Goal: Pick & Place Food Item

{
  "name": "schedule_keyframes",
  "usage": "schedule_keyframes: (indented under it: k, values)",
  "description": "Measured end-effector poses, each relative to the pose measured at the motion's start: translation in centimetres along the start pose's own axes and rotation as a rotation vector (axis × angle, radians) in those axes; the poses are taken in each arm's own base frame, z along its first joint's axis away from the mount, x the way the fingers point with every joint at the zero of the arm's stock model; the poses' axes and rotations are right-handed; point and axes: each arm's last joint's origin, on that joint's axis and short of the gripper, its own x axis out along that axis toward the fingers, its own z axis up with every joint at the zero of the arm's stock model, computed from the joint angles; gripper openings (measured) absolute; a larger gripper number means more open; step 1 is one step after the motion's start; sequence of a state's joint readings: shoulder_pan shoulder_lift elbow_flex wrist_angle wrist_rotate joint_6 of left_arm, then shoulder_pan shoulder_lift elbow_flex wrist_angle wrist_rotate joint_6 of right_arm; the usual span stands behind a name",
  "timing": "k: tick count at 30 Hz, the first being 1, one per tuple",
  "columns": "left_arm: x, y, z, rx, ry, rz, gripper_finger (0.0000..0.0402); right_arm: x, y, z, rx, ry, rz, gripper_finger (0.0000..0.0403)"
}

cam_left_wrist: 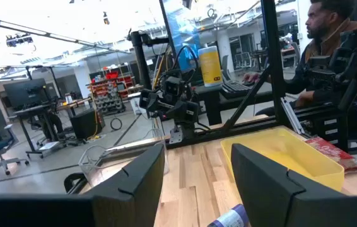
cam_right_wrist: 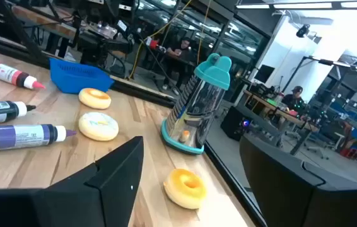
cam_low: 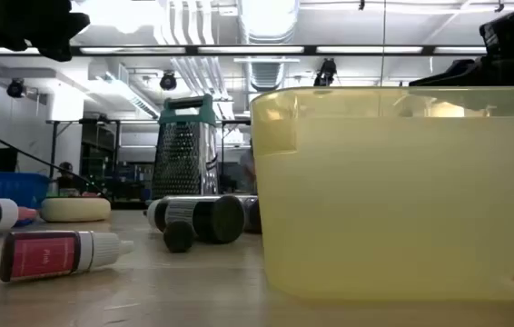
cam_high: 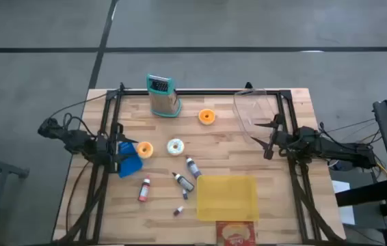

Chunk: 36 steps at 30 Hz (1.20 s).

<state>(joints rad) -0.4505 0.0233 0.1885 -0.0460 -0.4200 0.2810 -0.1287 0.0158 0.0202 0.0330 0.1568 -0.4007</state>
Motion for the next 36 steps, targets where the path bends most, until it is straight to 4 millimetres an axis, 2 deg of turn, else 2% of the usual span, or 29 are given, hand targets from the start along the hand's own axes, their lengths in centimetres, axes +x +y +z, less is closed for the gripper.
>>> schedule_keyframes:
  k: [36]
  values:
    - [0.00, 0.00, 0.00, 0.000, 0.000, 0.000, 0.0188, 0.00, 0.00, 0.00, -0.039, 0.000, 0.000, 0.0260]
